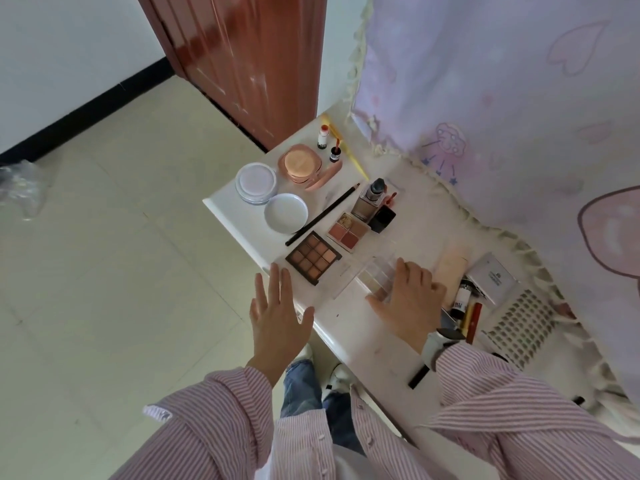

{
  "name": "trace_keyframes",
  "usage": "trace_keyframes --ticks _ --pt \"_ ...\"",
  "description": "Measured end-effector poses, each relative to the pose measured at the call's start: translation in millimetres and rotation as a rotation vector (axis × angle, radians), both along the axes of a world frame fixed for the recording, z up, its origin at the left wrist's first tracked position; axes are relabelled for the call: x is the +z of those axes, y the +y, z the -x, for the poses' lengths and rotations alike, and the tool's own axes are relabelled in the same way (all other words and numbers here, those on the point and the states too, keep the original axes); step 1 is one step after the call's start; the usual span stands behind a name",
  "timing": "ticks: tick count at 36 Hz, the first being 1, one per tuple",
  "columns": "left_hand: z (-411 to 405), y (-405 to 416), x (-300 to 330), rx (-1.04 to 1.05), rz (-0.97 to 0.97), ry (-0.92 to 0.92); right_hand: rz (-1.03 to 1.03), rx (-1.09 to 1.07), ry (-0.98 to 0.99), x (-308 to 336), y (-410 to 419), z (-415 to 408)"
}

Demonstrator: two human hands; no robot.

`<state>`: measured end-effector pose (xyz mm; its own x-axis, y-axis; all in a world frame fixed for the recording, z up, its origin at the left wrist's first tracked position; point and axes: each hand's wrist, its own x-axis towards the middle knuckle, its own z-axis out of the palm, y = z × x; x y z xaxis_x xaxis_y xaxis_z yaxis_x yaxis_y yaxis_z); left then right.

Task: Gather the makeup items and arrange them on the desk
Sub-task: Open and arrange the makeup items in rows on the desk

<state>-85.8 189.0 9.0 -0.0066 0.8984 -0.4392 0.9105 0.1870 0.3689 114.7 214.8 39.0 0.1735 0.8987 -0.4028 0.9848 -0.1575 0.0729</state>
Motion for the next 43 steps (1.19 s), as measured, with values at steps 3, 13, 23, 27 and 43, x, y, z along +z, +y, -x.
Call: trace_keyframes --ticks 3,13,23,27,43 --pt "0 0 0 -0.001 0.002 0.017 -0.006 0.026 0.006 1 2 -1" --pt "-2 3 6 0.064 0.016 -0.068 -0.033 0.091 0.029 25 -8 -20" --pt "-21 -3 70 0.638 -0.19 -0.658 -0.127 -0.034 0.615 80 -35 -32" --pt "-36 -9 105 0.739 0.185 -1.244 -0.191 0.027 0.865 97 -39 -27" --pt "-53 -29 163 0.47 0.176 -1.765 -0.734 0.527 0.929 117 -46 -15"
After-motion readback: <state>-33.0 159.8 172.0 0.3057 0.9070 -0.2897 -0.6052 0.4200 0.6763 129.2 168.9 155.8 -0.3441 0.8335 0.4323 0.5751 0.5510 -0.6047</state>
